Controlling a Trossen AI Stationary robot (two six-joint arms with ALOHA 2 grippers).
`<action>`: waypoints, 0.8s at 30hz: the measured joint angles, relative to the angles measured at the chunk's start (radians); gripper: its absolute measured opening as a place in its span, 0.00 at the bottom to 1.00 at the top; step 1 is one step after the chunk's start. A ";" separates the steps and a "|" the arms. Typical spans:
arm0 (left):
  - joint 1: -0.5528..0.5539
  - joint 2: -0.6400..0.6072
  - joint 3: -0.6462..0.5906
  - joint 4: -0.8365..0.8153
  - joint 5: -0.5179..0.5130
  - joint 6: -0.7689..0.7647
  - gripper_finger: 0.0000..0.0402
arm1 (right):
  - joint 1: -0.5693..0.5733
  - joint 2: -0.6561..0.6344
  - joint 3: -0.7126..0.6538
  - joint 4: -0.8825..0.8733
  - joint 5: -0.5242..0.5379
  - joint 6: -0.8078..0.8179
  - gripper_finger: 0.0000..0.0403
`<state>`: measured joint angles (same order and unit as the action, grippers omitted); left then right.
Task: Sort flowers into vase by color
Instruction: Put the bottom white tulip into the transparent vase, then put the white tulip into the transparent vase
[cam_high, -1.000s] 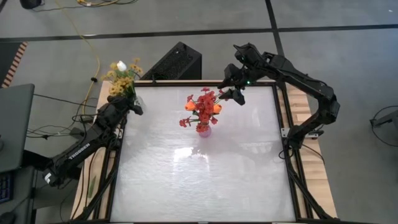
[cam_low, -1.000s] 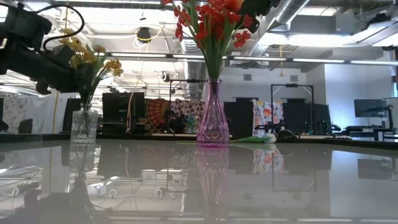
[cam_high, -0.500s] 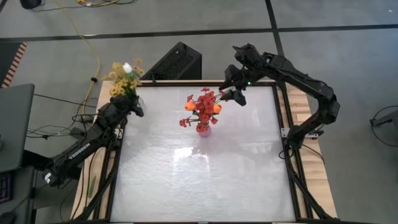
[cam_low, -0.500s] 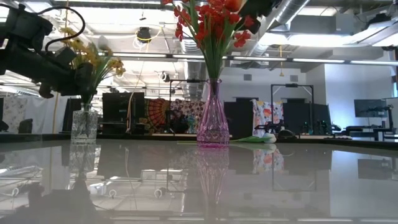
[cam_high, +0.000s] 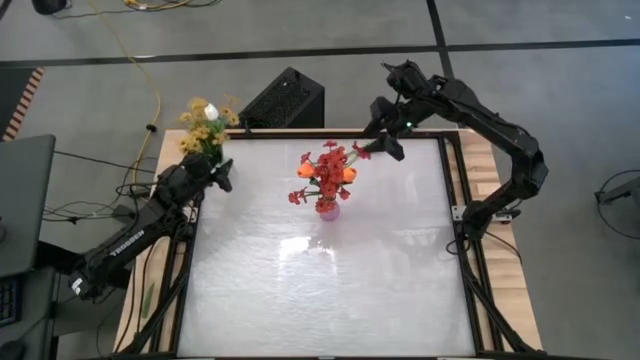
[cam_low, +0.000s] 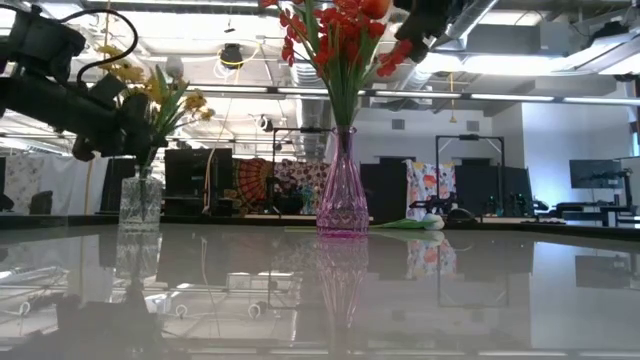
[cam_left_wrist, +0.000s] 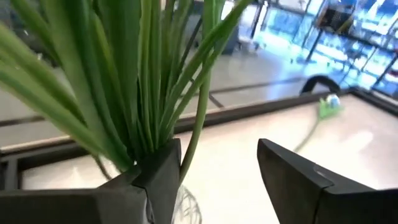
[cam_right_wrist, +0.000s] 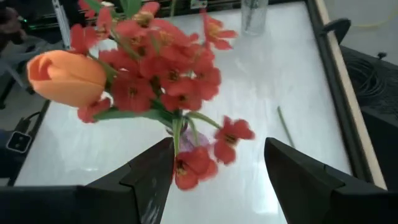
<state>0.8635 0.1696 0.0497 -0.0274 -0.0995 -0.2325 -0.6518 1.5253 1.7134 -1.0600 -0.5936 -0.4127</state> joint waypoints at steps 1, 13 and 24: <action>0.000 0.000 0.017 -0.037 0.001 0.000 0.50 | -0.017 0.000 0.000 -0.006 -0.009 -0.007 0.68; 0.000 0.000 0.217 -0.368 -0.044 0.032 0.50 | -0.118 0.001 0.000 -0.001 -0.016 -0.083 0.68; 0.000 0.001 0.219 -0.474 0.063 -0.129 0.50 | -0.175 0.002 0.000 0.001 -0.093 -0.172 0.68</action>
<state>0.8635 0.1703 0.2684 -0.5010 -0.0363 -0.3615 -0.8265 1.5273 1.7134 -1.0585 -0.6865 -0.5851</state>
